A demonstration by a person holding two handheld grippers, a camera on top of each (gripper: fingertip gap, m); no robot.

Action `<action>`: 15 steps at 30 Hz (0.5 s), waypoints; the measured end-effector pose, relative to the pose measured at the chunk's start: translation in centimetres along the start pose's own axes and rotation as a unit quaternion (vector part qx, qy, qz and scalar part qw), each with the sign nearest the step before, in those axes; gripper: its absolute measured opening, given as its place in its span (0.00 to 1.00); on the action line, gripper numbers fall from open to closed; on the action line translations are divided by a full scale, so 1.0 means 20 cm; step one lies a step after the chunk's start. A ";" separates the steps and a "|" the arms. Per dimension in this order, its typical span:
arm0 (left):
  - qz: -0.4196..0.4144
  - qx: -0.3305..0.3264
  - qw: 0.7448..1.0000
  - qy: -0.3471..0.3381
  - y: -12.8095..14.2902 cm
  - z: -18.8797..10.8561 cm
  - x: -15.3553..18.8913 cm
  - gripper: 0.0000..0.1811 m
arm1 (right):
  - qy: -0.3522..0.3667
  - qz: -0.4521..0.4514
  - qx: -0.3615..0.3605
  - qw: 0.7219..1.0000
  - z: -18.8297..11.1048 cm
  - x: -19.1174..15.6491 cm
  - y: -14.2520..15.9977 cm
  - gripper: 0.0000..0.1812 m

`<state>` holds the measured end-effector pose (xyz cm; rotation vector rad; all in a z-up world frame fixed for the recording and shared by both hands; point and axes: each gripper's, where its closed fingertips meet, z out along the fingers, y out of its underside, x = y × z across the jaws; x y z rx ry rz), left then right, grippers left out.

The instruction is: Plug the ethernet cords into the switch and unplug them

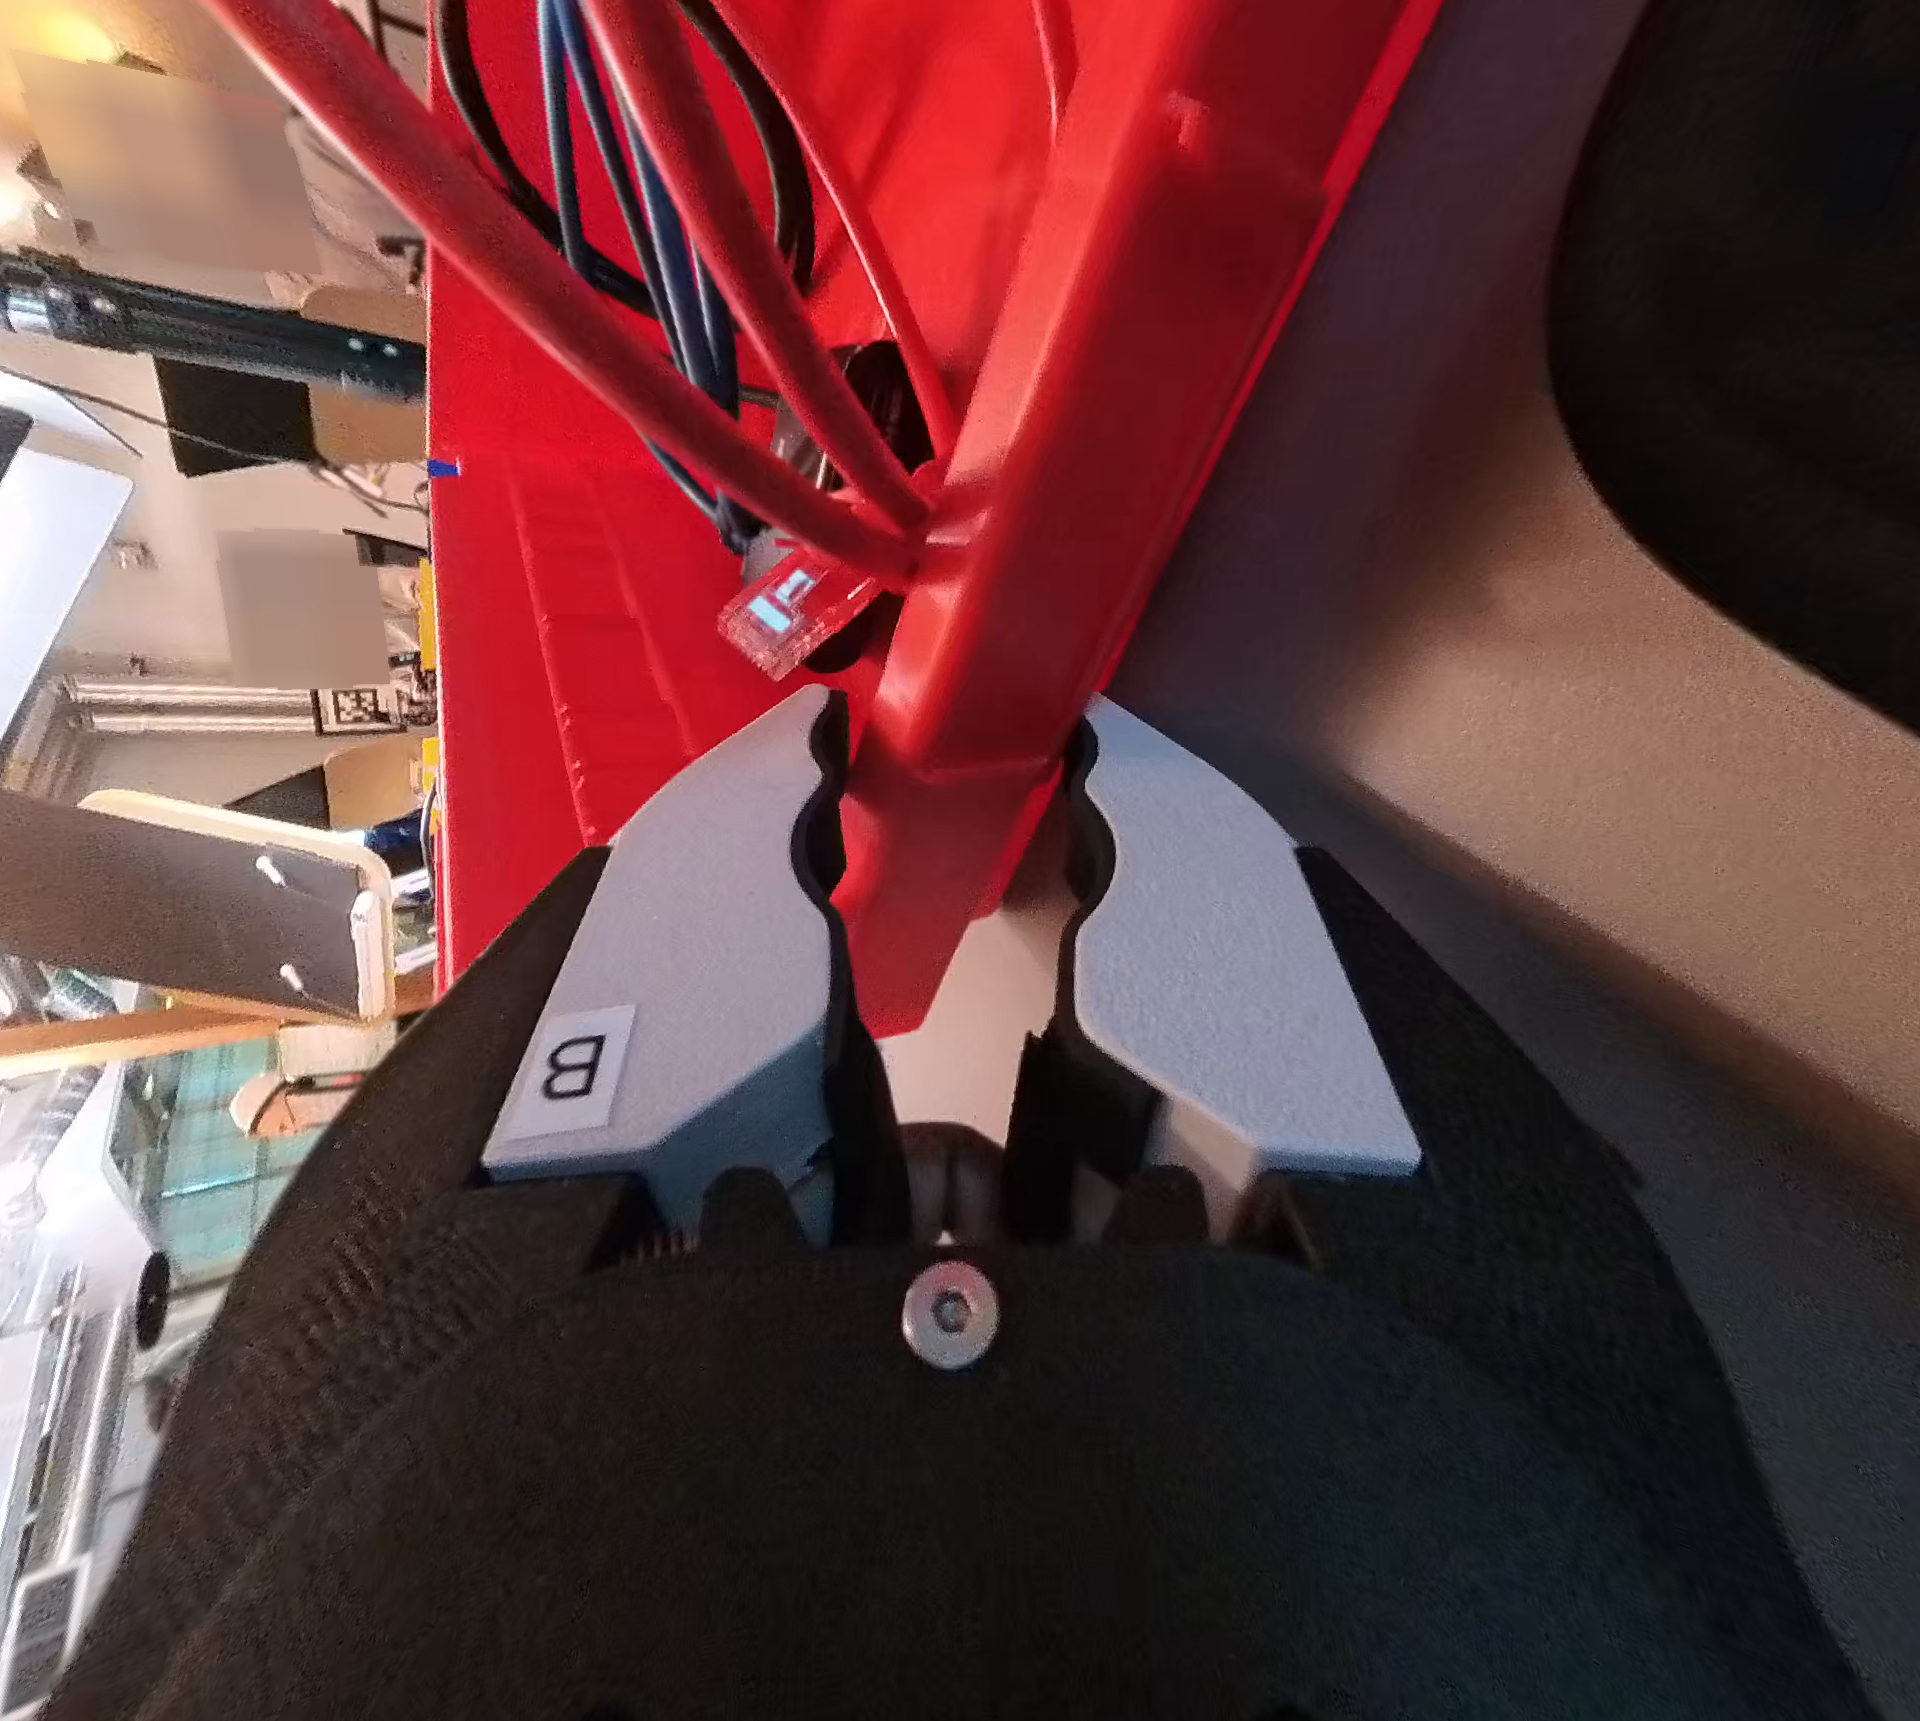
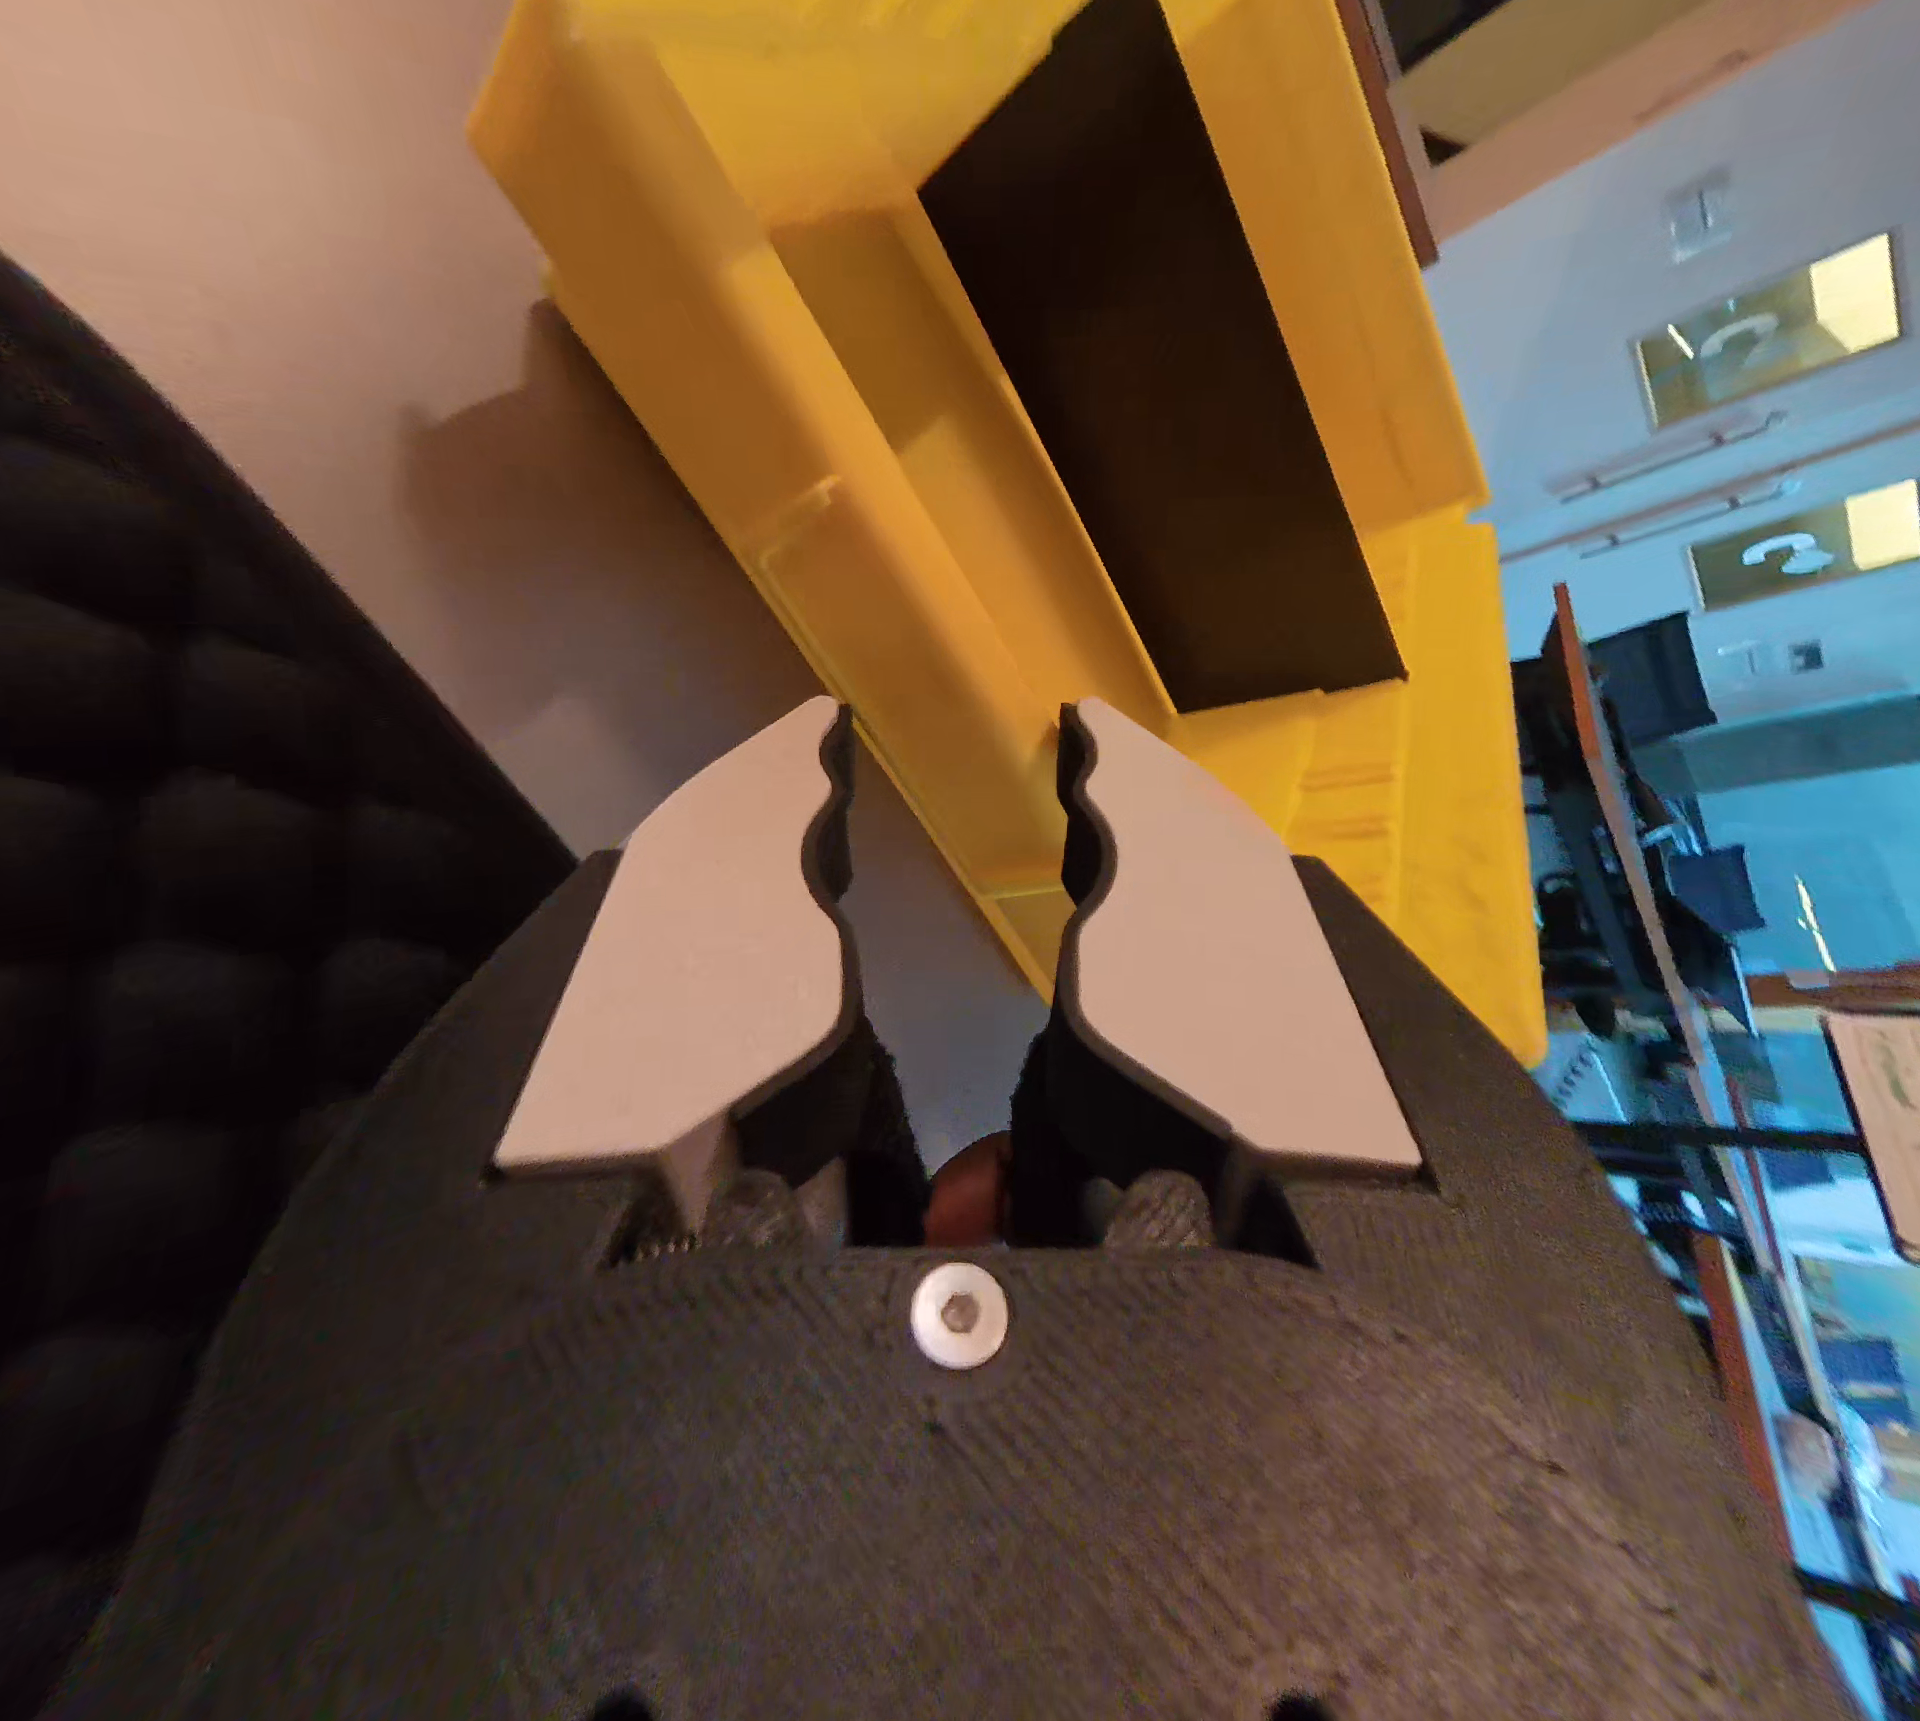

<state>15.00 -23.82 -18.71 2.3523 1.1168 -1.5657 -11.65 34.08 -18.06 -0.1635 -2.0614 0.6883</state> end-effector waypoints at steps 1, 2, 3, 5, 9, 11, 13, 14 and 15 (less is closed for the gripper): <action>0.000 0.006 1.000 -0.001 -0.01 0.00 0.00 0.21 | -0.006 0.002 0.012 1.000 -0.01 -0.01 -0.01 0.20; 0.002 0.010 1.000 0.000 -0.01 0.00 0.00 0.21 | -0.011 0.001 0.020 1.000 -0.02 -0.01 -0.01 0.20; 0.005 0.017 1.000 0.001 -0.02 -0.01 0.01 0.21 | -0.018 -0.001 0.026 0.999 -0.03 -0.02 -0.02 0.20; 0.006 0.031 0.999 0.007 -0.03 -0.02 0.02 0.21 | -0.031 -0.005 0.032 0.999 -0.06 -0.04 -0.02 0.19; -0.010 0.024 0.999 0.023 0.02 -0.07 0.03 0.22 | -0.047 0.004 0.023 0.999 -0.13 -0.03 0.04 0.19; -0.026 0.018 0.999 0.041 0.05 -0.11 0.05 0.23 | -0.062 0.011 0.028 0.998 -0.17 -0.05 0.05 0.20; -0.099 0.046 0.990 0.085 0.01 -0.16 0.08 0.26 | -0.081 0.053 0.113 0.989 -0.25 -0.04 -0.07 0.25; -0.147 0.077 0.979 0.115 -0.04 -0.20 0.09 0.27 | -0.079 0.088 0.192 0.974 -0.32 0.00 -0.19 0.27; -0.191 0.118 0.964 0.140 -0.10 -0.27 0.08 0.30 | -0.069 0.127 0.286 0.947 -0.42 0.06 -0.31 0.29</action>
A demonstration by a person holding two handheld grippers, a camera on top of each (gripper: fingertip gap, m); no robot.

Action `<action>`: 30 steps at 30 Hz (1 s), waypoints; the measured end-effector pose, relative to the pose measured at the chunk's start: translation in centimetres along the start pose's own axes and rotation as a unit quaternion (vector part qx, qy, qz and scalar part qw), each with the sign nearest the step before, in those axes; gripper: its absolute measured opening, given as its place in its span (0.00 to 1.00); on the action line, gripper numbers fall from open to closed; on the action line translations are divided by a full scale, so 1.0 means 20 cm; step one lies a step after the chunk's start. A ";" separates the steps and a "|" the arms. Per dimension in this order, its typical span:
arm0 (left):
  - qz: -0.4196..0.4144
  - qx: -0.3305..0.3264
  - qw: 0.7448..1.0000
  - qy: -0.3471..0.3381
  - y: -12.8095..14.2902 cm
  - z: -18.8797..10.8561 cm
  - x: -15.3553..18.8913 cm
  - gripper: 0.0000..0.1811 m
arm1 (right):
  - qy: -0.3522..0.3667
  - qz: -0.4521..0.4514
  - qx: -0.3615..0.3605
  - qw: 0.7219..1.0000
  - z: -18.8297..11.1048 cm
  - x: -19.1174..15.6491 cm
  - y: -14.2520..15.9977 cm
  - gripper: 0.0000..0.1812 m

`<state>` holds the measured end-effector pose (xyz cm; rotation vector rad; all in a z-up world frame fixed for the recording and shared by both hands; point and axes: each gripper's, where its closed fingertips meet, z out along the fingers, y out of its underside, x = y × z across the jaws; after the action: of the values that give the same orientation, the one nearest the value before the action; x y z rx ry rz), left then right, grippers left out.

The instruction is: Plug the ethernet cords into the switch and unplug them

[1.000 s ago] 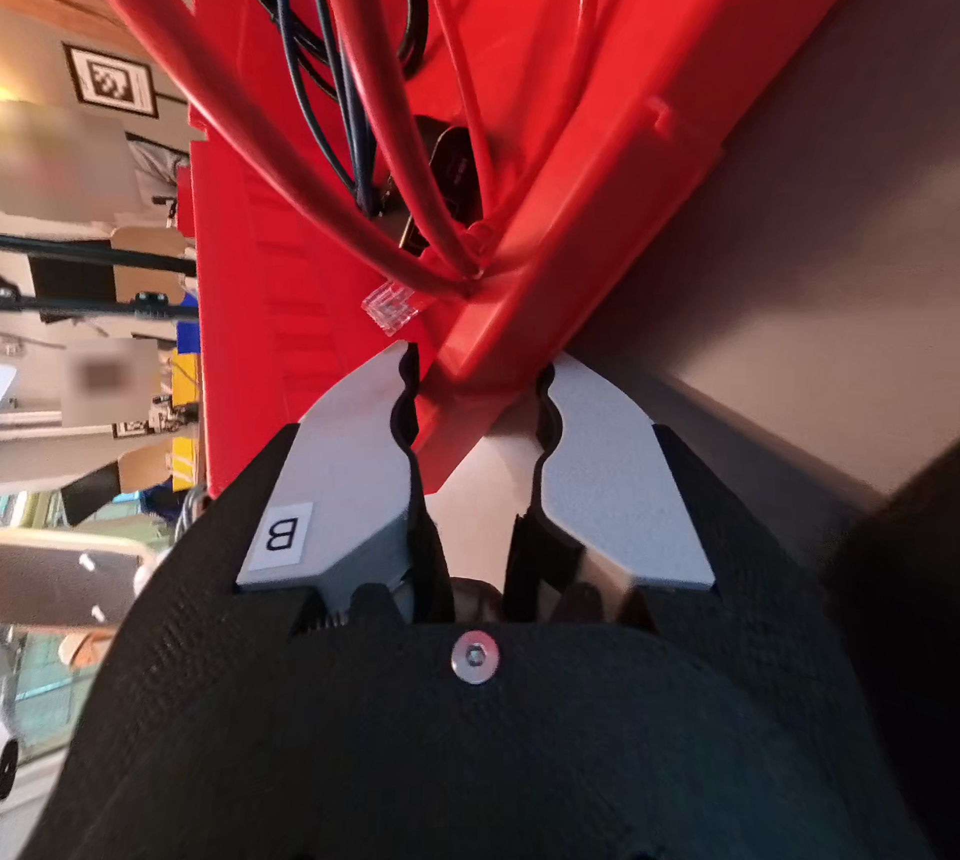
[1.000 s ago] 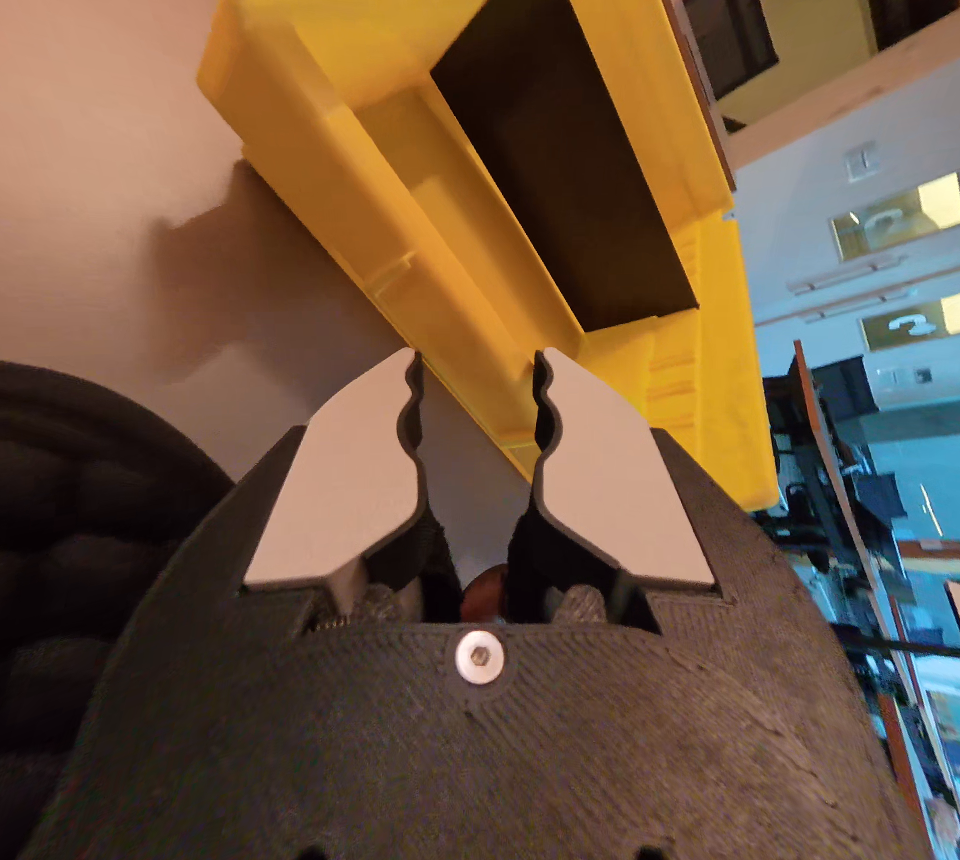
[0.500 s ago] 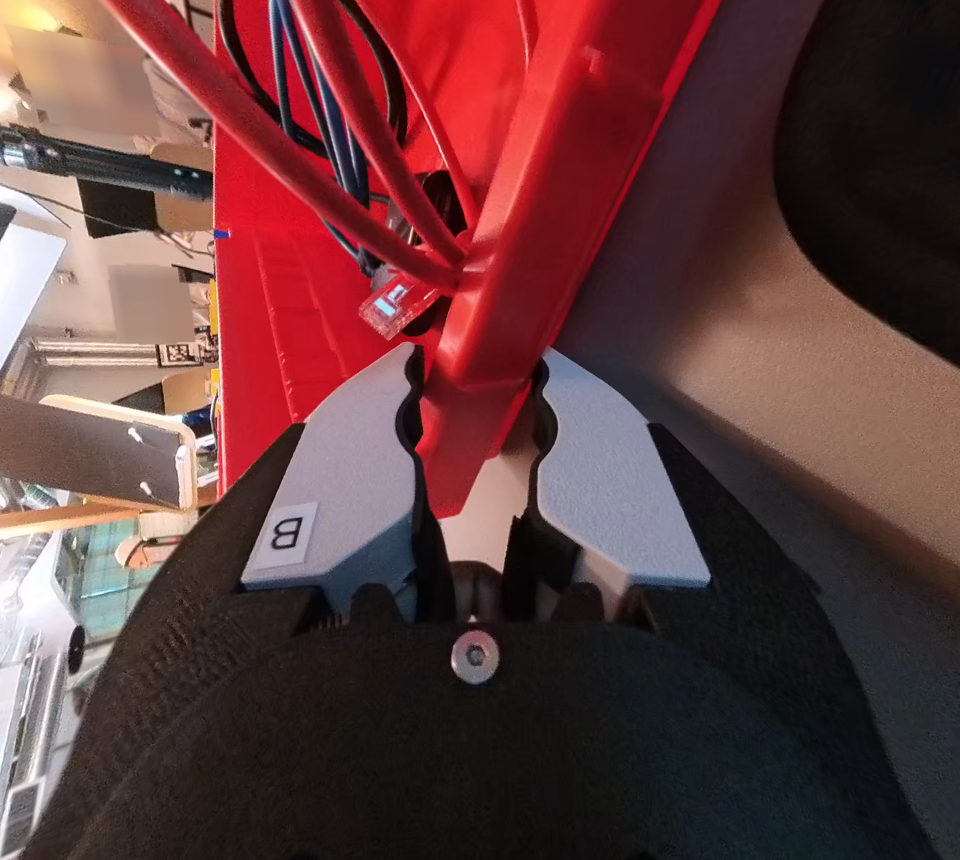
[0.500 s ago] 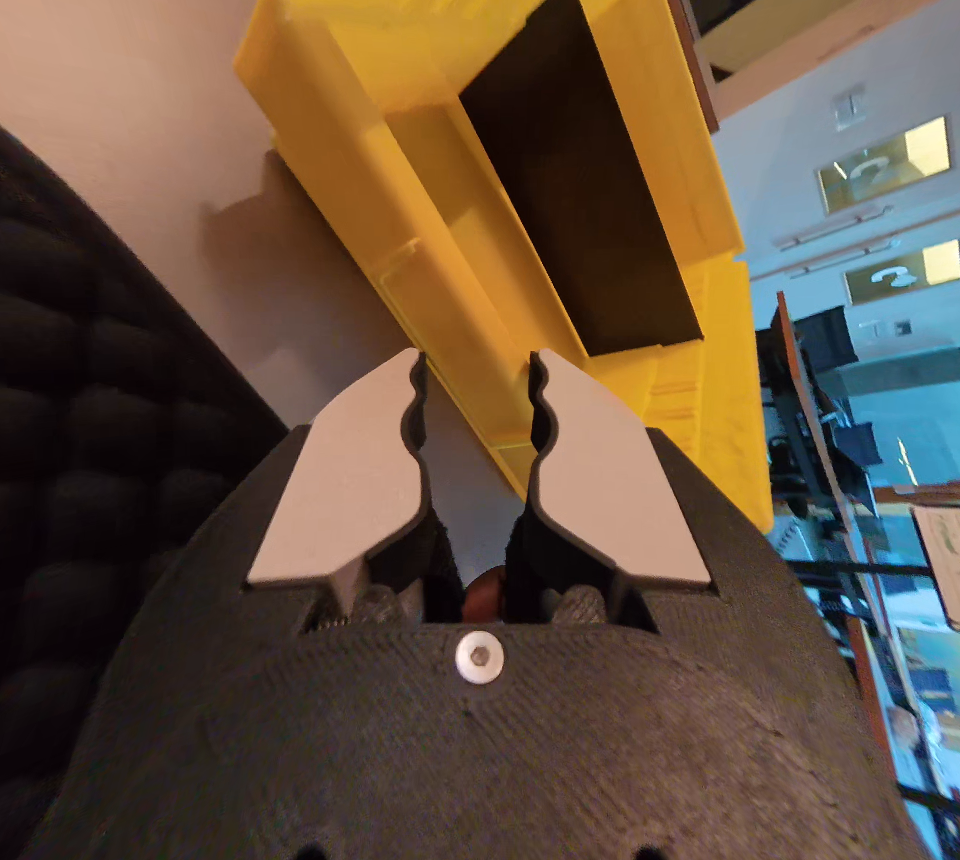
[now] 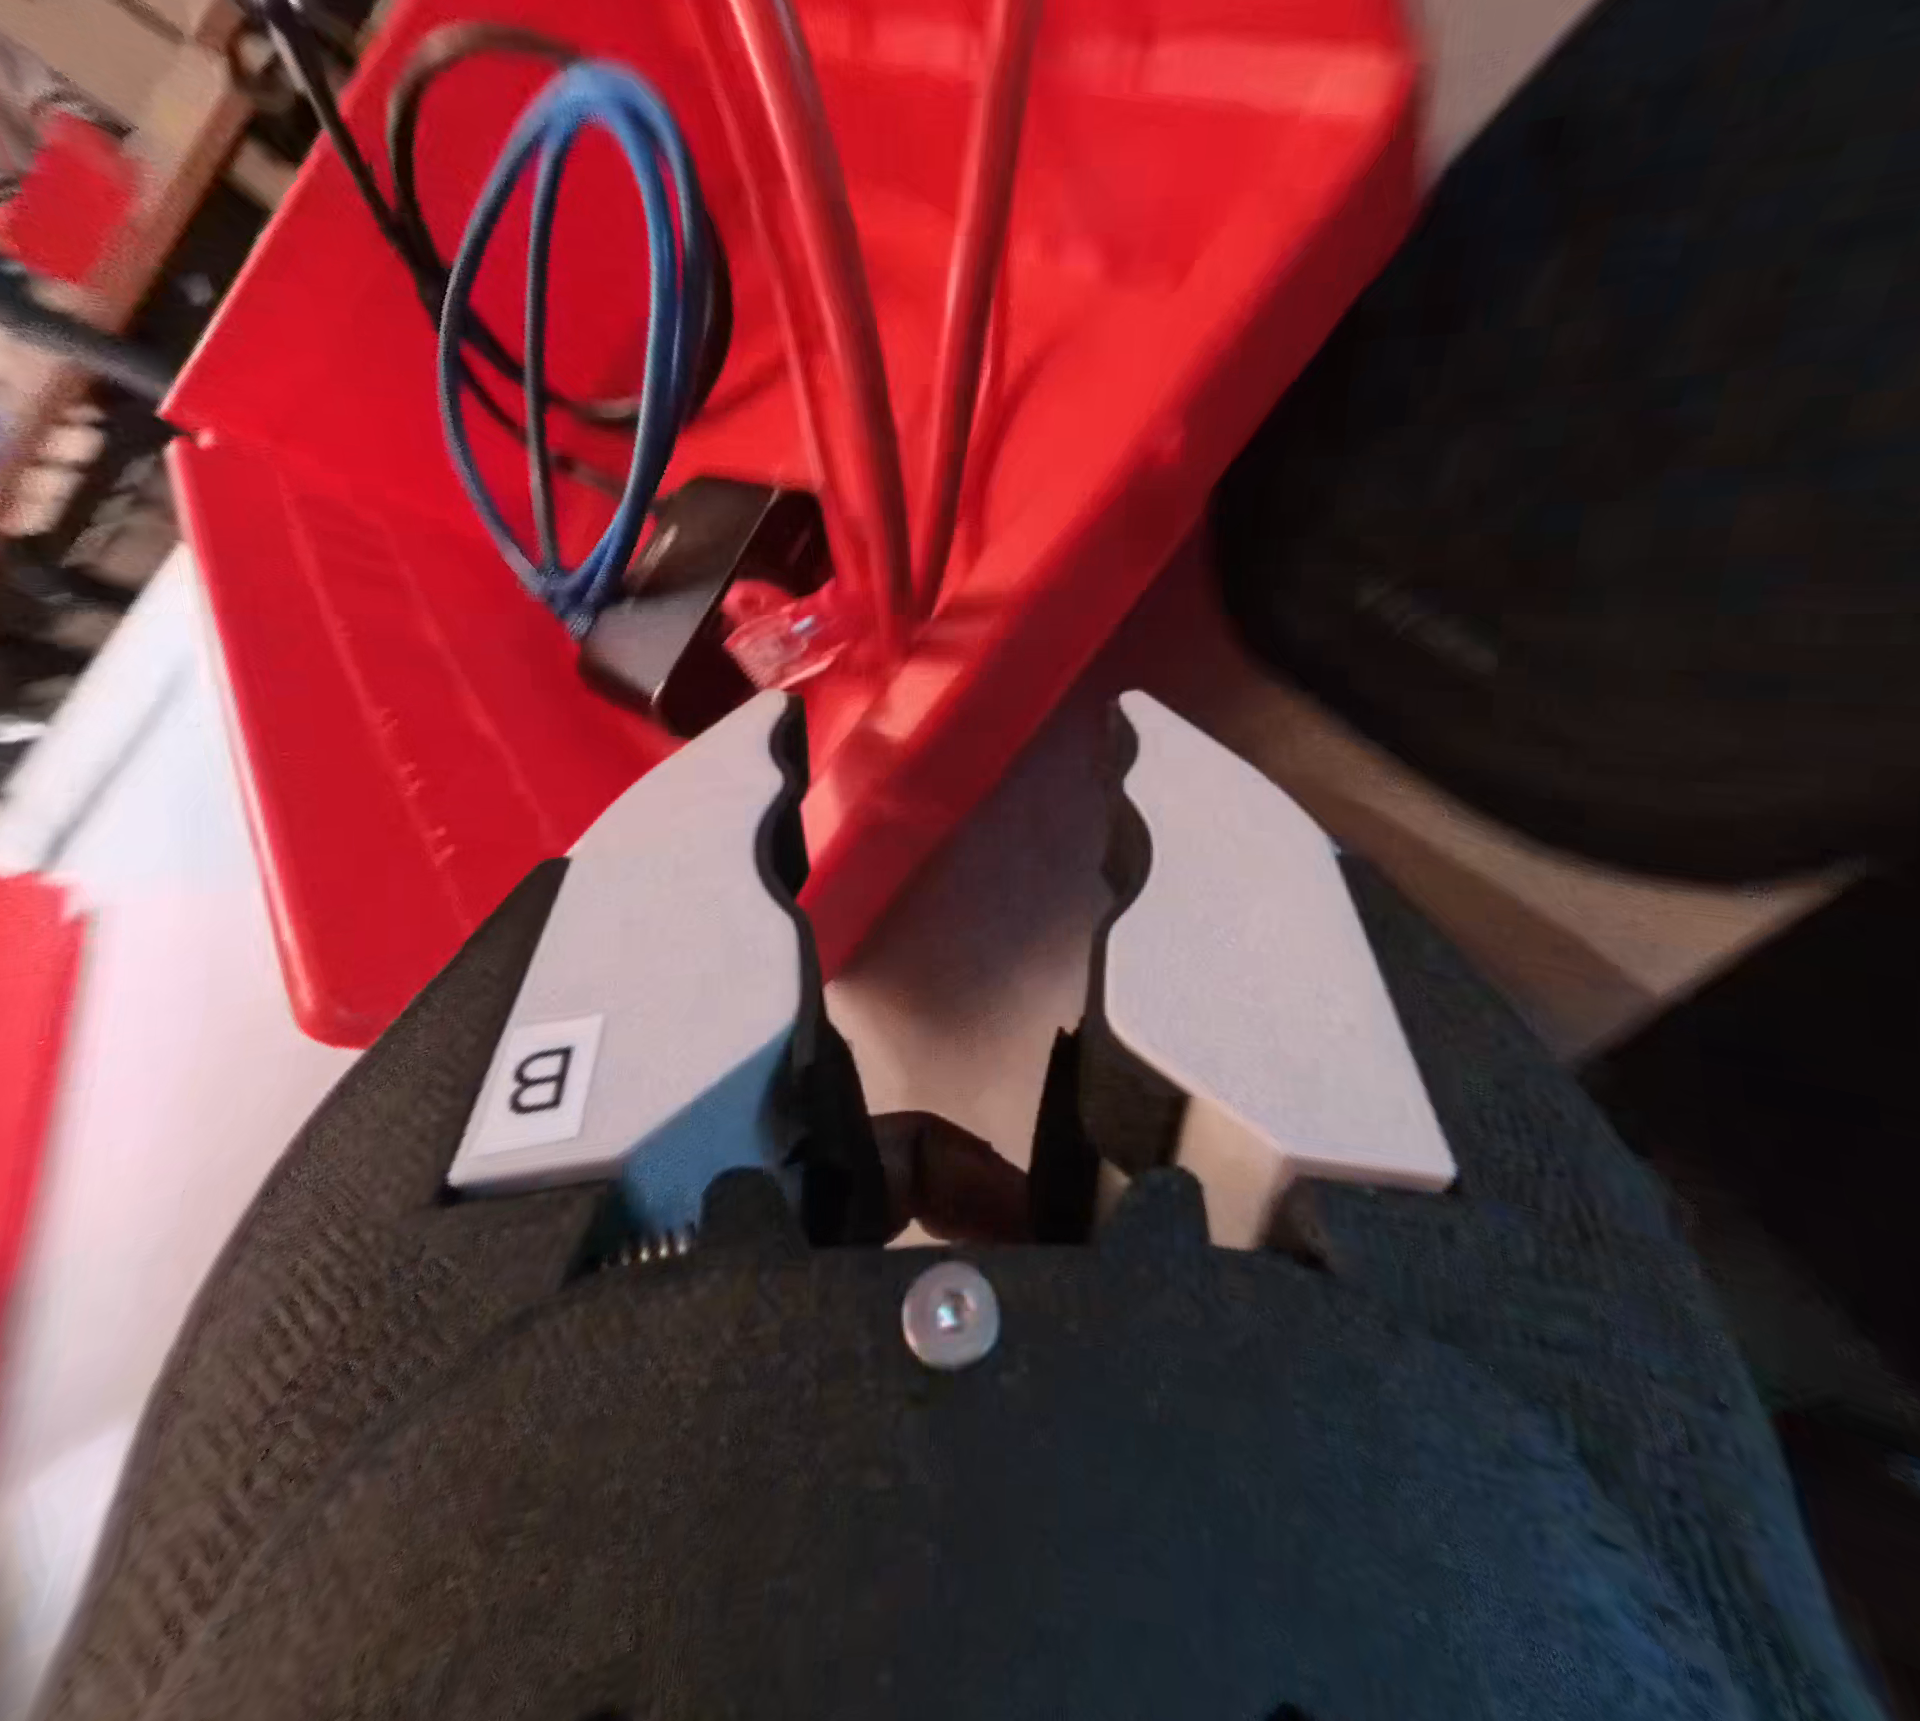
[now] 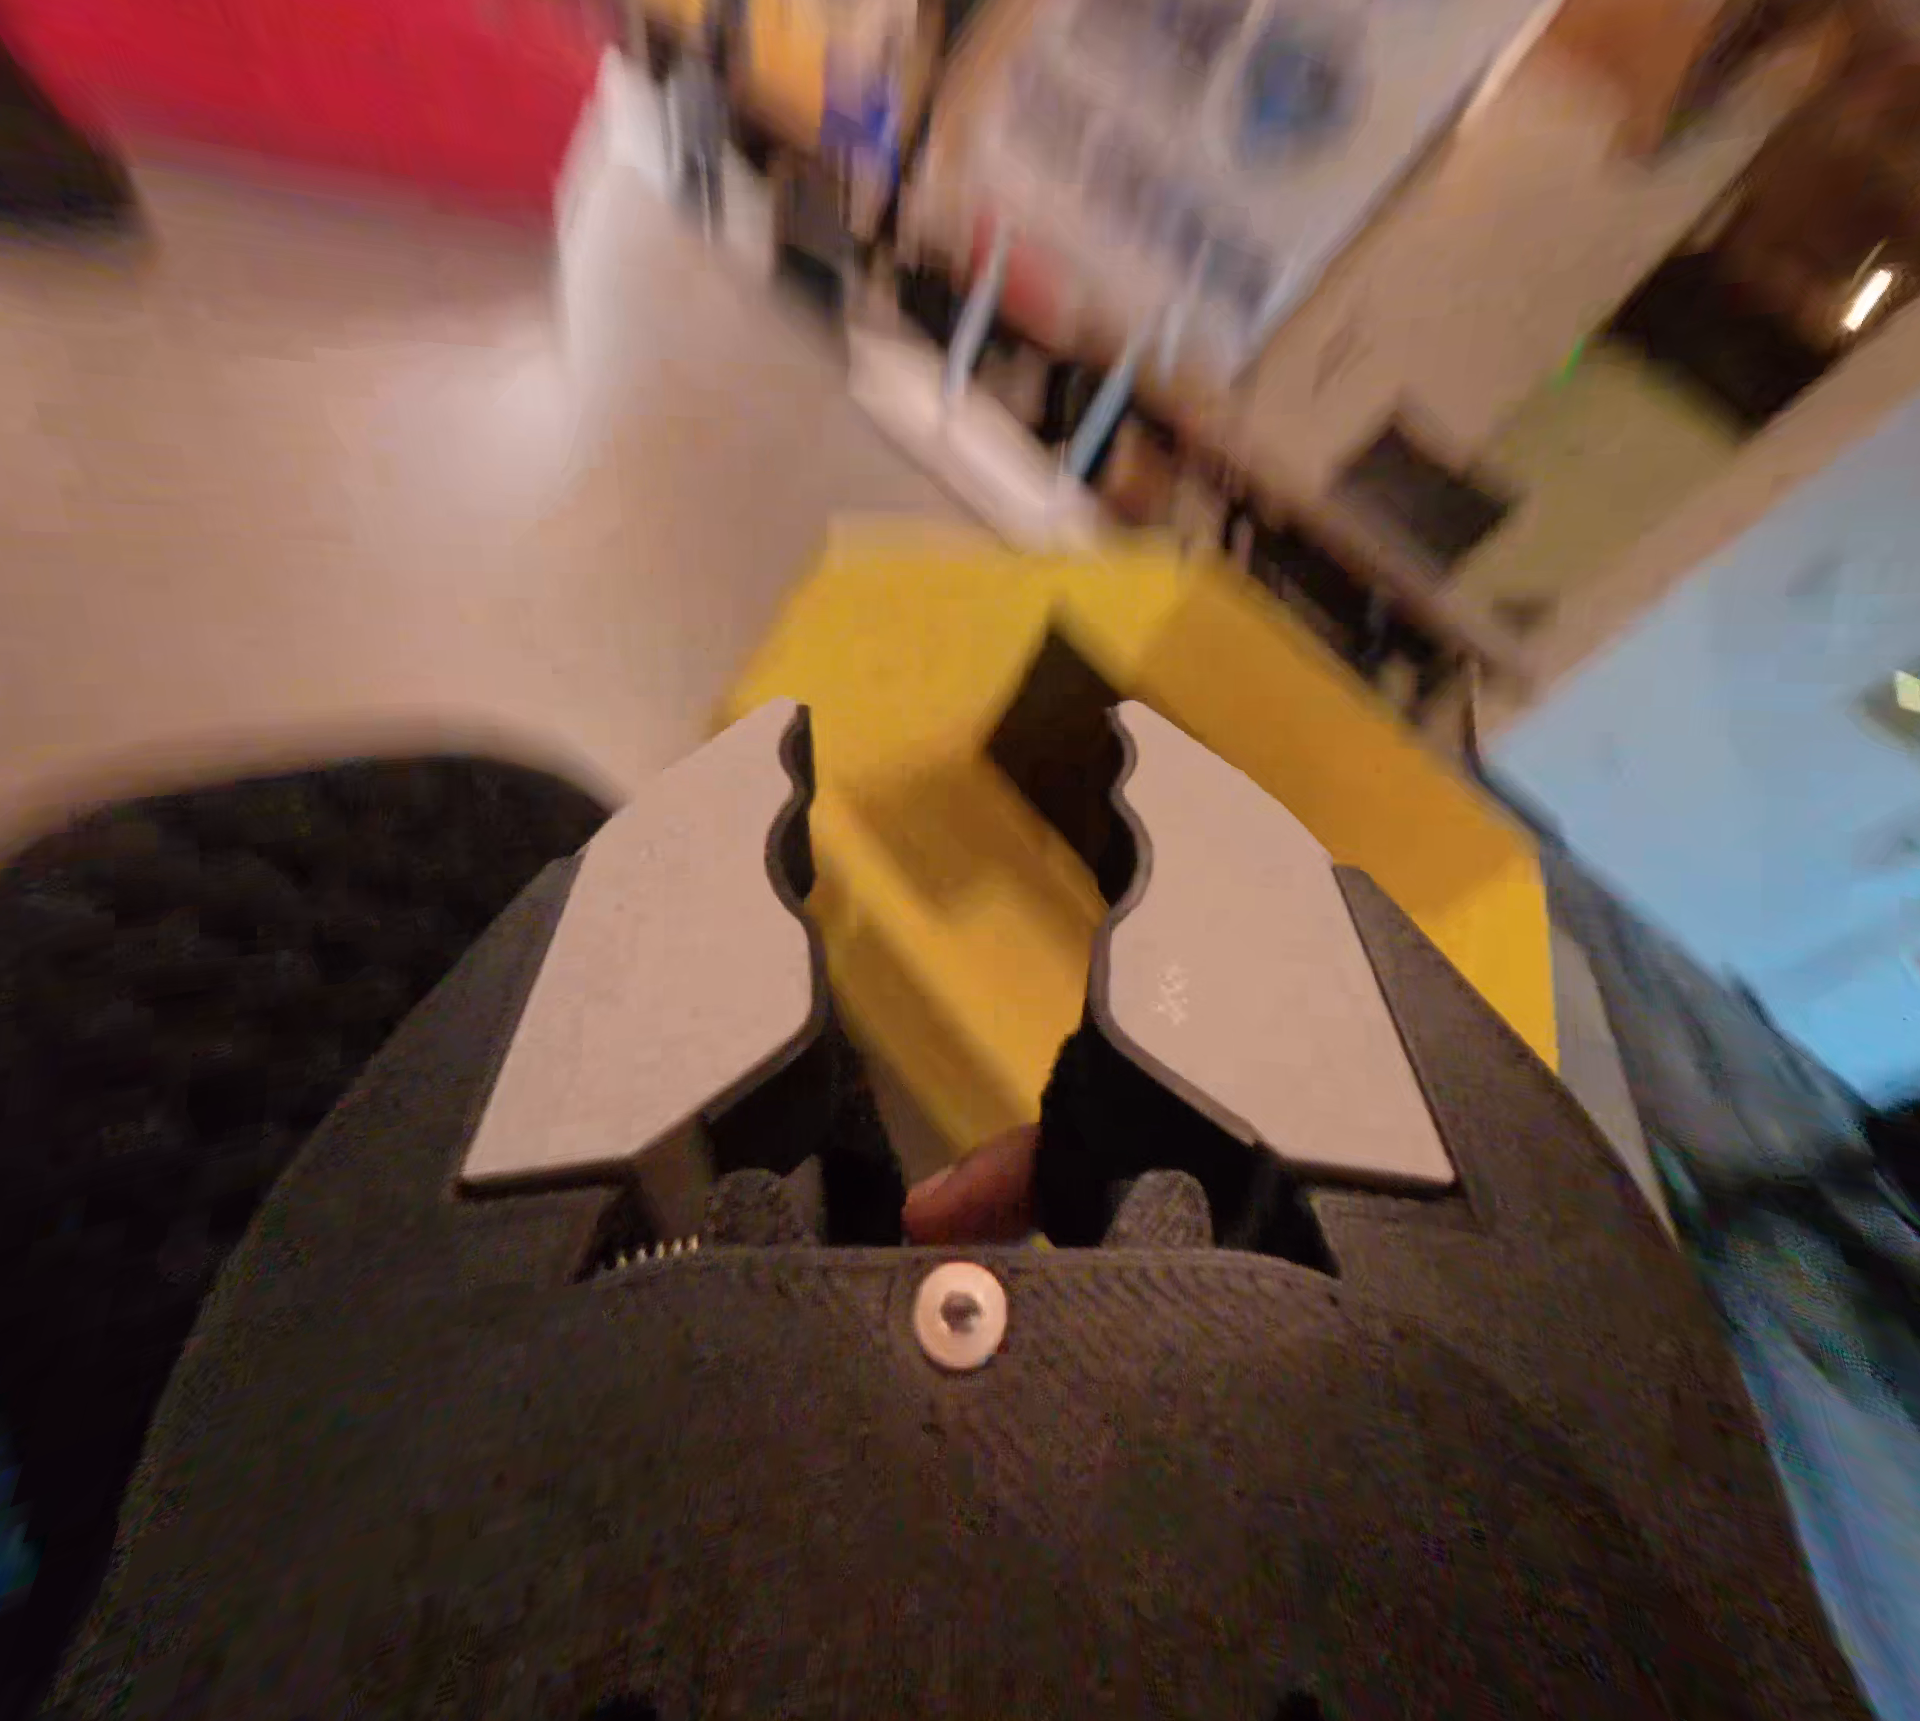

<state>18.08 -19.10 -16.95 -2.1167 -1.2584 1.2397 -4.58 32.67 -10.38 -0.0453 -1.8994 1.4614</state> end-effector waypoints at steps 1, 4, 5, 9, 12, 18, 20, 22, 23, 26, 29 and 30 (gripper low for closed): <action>-0.031 0.051 0.998 0.026 -0.09 -0.05 0.03 0.32 | 0.011 0.032 0.113 0.993 -0.04 0.03 -0.19 0.30; -0.057 0.236 0.970 -0.028 -0.41 -0.26 -0.06 0.34 | 0.045 0.127 0.422 0.896 -0.27 0.14 -0.59 0.28; -0.071 0.287 0.951 -0.088 -0.49 -0.34 -0.15 0.33 | 0.053 0.155 0.484 0.860 -0.33 0.16 -0.63 0.28; -0.213 0.331 0.908 -0.146 -0.65 -0.40 -0.36 0.31 | 0.041 0.260 0.557 0.788 -0.22 0.17 -0.62 0.36; -0.153 0.191 0.959 -0.140 -0.59 -0.22 -0.40 0.31 | -0.021 0.282 0.540 0.792 -0.10 0.07 -0.67 0.38; -0.115 -0.128 0.985 0.026 -0.37 0.06 -0.40 0.36 | -0.023 0.217 0.471 0.855 0.03 -0.04 -0.67 0.35; -0.067 -0.209 0.974 0.053 -0.29 0.15 -0.44 0.39 | -0.027 0.210 0.459 0.863 0.06 -0.06 -0.66 0.35; -0.002 -0.248 0.965 0.087 -0.24 0.25 -0.45 0.42 | -0.038 0.207 0.446 0.870 0.08 -0.08 -0.65 0.34; 0.020 -0.261 0.958 0.120 -0.21 0.29 -0.42 0.42 | -0.042 0.204 0.440 0.874 0.09 -0.09 -0.65 0.34; 0.097 -0.321 0.918 0.211 -0.10 0.33 -0.34 0.42 | -0.045 0.190 0.414 0.889 0.14 -0.12 -0.63 0.34; 0.144 -0.362 0.892 0.232 -0.03 0.37 -0.35 0.44 | -0.054 0.168 0.386 0.905 0.19 -0.16 -0.61 0.33; 0.133 -0.357 0.892 0.243 -0.04 0.39 -0.33 0.45 | -0.058 0.160 0.377 0.910 0.20 -0.18 -0.60 0.33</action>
<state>9.67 -25.14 -17.32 -2.9409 -1.3305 0.2459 0.52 23.49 -2.32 0.1009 -1.3272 2.3832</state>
